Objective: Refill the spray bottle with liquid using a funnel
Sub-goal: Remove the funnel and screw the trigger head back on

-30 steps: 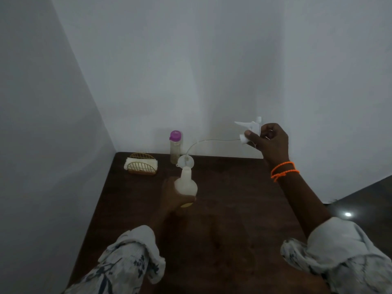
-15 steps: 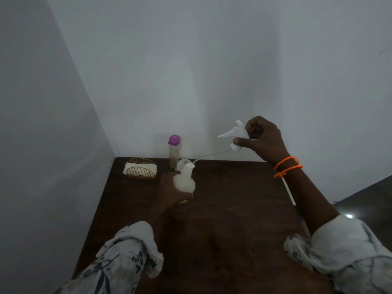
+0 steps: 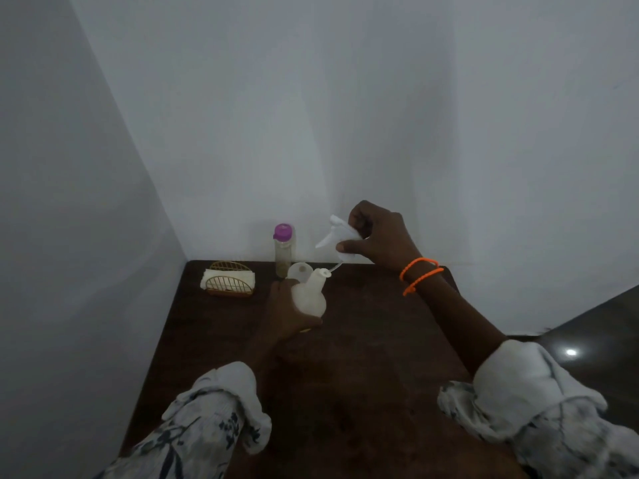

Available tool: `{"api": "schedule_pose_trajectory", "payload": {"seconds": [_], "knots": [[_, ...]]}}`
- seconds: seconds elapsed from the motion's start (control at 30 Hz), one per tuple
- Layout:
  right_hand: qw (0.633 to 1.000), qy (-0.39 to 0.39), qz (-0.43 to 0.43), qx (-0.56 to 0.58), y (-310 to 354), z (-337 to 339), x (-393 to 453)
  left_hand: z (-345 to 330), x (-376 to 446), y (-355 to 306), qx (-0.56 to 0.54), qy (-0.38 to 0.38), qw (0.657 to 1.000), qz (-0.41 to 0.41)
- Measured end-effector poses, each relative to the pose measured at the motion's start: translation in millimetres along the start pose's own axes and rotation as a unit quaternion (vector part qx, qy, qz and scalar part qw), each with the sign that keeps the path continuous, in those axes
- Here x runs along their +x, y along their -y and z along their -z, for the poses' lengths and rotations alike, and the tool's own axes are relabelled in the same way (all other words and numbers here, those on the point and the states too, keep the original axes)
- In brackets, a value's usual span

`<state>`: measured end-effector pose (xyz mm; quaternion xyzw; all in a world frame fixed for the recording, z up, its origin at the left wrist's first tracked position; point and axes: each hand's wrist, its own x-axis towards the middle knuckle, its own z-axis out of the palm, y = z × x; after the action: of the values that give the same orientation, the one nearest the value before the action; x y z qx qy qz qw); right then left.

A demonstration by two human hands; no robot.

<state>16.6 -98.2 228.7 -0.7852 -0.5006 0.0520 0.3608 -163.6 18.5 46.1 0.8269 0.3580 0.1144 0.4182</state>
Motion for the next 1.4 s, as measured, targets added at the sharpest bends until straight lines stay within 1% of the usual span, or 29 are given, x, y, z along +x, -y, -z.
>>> {"api": "schedule_pose_trajectory", "payload": {"seconds": [0.13,0.4,0.6,0.77,0.83,1.0,1.07,1.17,1.27,1.4], "knots": [[1.0,0.009,-0.014,-0.01,1,-7,5,1,0,1,-0.002,-0.003,1.0,0.006],[0.999,0.025,-0.021,0.038,-7,-43,-1,1,2,-11,-0.025,-0.01,1.0,-0.013],[0.998,0.002,-0.039,0.042,-12,-54,-3,1,1,-16,-0.03,-0.023,0.999,-0.007],[0.996,-0.012,-0.065,0.058,-17,-61,-3,1,0,-20,-0.025,-0.017,0.999,-0.02],[0.997,0.006,-0.062,0.05,-17,-60,-2,2,-1,-21,-0.027,-0.024,0.999,-0.015],[0.993,0.109,-0.053,-0.006,-15,-47,4,2,-3,-24,-0.033,-0.036,0.999,-0.021],[0.991,0.122,-0.059,-0.018,-16,-47,5,2,-2,-28,-0.035,-0.043,0.998,-0.033],[0.99,0.102,-0.094,-0.006,-15,-50,5,3,1,-34,-0.027,-0.064,0.997,-0.033],[0.989,0.052,-0.136,-0.011,-13,-59,1,0,2,-38,-0.016,-0.08,0.997,-0.016],[0.979,-0.009,-0.202,-0.028,-6,-77,-2,-5,2,-43,-0.007,-0.088,0.996,-0.018]]}}
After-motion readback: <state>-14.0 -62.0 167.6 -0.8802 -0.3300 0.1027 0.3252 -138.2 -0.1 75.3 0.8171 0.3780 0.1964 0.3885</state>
